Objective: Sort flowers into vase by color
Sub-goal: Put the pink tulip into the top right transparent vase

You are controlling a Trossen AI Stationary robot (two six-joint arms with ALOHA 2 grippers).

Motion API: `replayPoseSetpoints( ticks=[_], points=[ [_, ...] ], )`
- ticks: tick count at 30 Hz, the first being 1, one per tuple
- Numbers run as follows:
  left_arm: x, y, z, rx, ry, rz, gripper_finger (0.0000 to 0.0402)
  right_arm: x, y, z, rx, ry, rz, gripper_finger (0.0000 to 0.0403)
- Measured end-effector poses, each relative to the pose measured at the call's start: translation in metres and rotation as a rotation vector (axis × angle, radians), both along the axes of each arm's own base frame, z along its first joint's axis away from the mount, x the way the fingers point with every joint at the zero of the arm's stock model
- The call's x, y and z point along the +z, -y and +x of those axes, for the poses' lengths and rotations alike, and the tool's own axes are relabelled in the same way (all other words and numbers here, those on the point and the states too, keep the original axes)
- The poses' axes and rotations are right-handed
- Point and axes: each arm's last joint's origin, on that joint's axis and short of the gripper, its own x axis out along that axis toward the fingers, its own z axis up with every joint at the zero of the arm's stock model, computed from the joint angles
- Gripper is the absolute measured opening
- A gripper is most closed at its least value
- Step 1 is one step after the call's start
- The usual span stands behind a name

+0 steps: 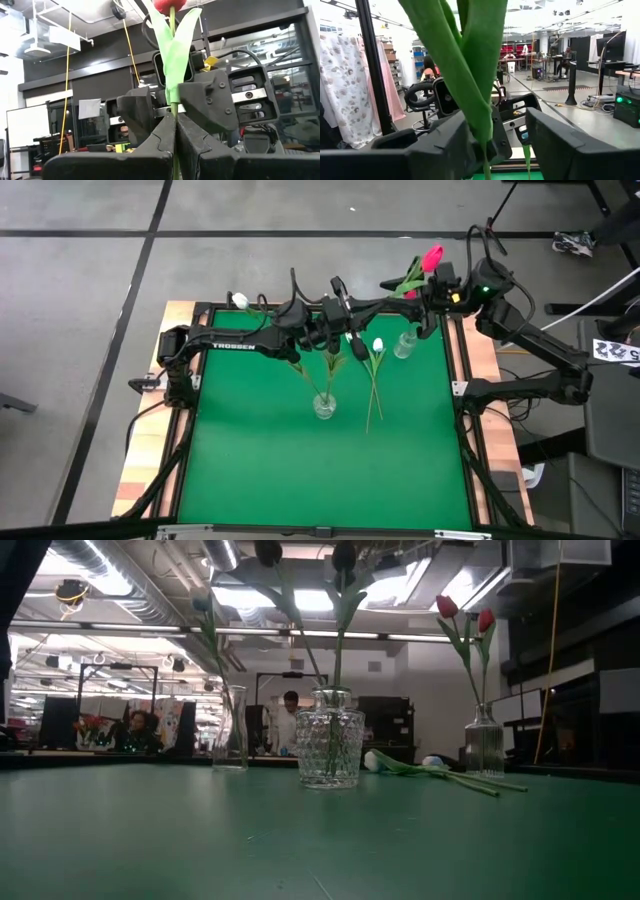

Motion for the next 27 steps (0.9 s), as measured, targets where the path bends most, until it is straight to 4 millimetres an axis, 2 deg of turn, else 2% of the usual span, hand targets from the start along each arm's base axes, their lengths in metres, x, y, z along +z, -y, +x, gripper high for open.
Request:
replayPoseSetpoints(
  ticks=[5, 10, 12, 16, 19, 27],
  points=[
    [-0.0003, -0.0025, -0.0002, 0.010, -0.005, 0.006, 0.0000, -0.0001, 0.0003, 0.0003, -0.011, 0.002, -0.013, 0.0132],
    [-0.0003, -0.0036, -0.0004, 0.015, -0.005, 0.003, 0.0000, 0.0001, 0.0002, 0.0003, -0.012, 0.004, -0.020, 0.0038],
    [-0.0003, -0.0040, -0.0004, 0.016, -0.004, 0.002, 0.0001, 0.0001, 0.0002, 0.0002, -0.012, 0.003, -0.024, 0.0014],
    [-0.0004, -0.0060, -0.0007, 0.008, 0.000, -0.015, 0.0018, -0.0004, 0.0005, 0.0004, -0.020, 0.000, -0.023, 0.0022],
    [-0.0021, -0.0072, 0.0000, 0.011, -0.025, 0.002, 0.0040, -0.0009, 0.0009, 0.0004, -0.037, -0.004, -0.032, 0.0010],
    [-0.0075, -0.0080, 0.0008, 0.063, -0.174, 0.128, 0.0134, -0.0042, 0.0018, -0.0010, -0.094, -0.037, -0.013, 0.0007]
  ],
)
